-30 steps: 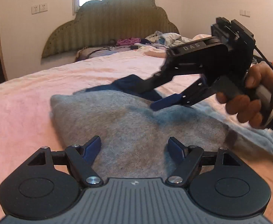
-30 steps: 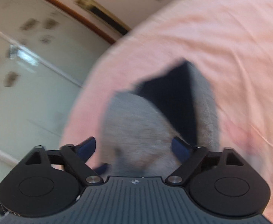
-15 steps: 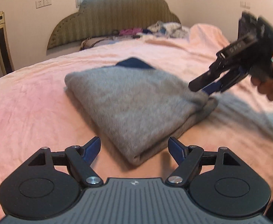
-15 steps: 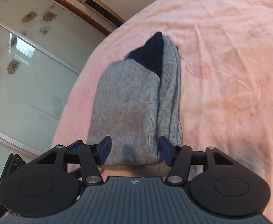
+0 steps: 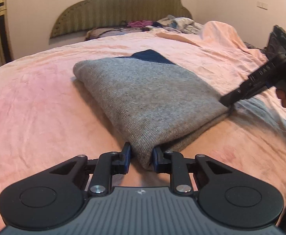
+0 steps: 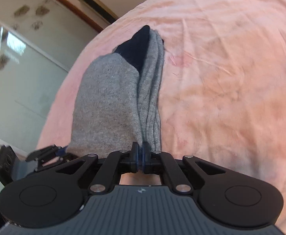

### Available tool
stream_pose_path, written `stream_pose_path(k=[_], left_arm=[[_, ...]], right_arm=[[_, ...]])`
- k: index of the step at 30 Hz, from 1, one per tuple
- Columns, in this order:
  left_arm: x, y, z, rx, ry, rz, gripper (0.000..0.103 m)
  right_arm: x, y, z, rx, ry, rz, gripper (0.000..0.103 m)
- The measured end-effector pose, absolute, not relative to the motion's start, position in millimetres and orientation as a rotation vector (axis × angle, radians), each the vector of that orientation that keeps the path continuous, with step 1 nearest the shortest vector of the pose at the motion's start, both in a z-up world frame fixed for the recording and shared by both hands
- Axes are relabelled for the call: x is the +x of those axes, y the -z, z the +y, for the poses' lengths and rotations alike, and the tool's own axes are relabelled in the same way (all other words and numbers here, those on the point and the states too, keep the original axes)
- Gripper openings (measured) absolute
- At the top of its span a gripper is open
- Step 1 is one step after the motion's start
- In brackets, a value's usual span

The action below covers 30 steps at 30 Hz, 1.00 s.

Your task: Fold small clothes

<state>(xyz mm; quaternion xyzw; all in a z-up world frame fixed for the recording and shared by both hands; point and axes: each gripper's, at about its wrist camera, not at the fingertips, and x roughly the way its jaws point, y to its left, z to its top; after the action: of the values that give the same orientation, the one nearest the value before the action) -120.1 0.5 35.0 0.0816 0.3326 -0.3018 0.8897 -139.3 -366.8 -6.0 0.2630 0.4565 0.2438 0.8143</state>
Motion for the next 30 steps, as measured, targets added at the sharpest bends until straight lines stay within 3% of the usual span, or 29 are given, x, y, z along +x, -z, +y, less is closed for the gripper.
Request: stream_pose_path(k=[2, 3, 4, 5, 6, 8, 12, 13, 17, 18, 19, 20, 21, 30], left_arm=[[-115.5, -48.8, 24.6, 0.066, 0.697, 0.709, 0.024], [-108.9, -55.6, 37.2, -0.005, 0.709, 0.717, 0.036], [-98.3, -61.9, 49.8, -0.096, 0.705, 0.721, 0.065], [-85.9, -65.9, 59.9, -0.193, 0.685, 0.711, 0.082], [-71.6, -67.2, 66.9, -0.296, 0.643, 0.693, 0.101], [-34.7, -57.4, 72.8, -0.481, 0.578, 0.711, 0.100], [35.9, -14.1, 62.3, -0.693, 0.465, 0.869, 0.099], [41.6, -12.4, 59.2, -0.708, 0.472, 0.827, 0.099], [68.2, -11.6, 34.5, -0.669, 0.509, 0.851, 0.099], [72.5, -11.5, 28.3, -0.649, 0.519, 0.856, 0.078], [77.9, -10.1, 20.7, -0.601, 0.516, 0.886, 0.038], [81.1, -9.1, 15.6, -0.571, 0.501, 0.900, 0.039], [80.8, -10.8, 15.1, -0.567, 0.499, 0.891, 0.036], [91.1, -62.8, 61.4, -0.403, 0.435, 0.782, 0.030]], right_arm=[[-139.1, -3.9, -368.0, 0.583, -0.555, 0.969, 0.026], [-138.6, -13.3, -370.7, 0.584, -0.568, 0.945, 0.046], [-137.9, -23.9, -375.3, 0.587, -0.577, 0.891, 0.071], [-134.8, -34.7, -379.4, 0.591, -0.579, 0.825, 0.083], [-126.4, -43.3, -382.6, 0.593, -0.576, 0.771, 0.102], [-97.3, -46.8, -383.3, 0.601, -0.582, 0.737, 0.100], [-15.6, -17.0, -372.7, 0.641, -0.491, 0.838, 0.090], [-2.2, -8.7, -367.8, 0.631, -0.456, 0.863, 0.088], [18.2, 3.8, -346.6, 0.622, -0.500, 0.872, 0.093], [18.4, 4.4, -339.2, 0.619, -0.518, 0.870, 0.092], [19.4, 5.9, -334.9, 0.625, -0.530, 0.872, 0.081], [20.5, 7.9, -330.4, 0.624, -0.539, 0.888, 0.064], [24.7, 11.1, -325.4, 0.615, -0.556, 0.931, 0.030], [23.3, -24.2, -292.7, 0.633, -0.674, 0.828, 0.029]])
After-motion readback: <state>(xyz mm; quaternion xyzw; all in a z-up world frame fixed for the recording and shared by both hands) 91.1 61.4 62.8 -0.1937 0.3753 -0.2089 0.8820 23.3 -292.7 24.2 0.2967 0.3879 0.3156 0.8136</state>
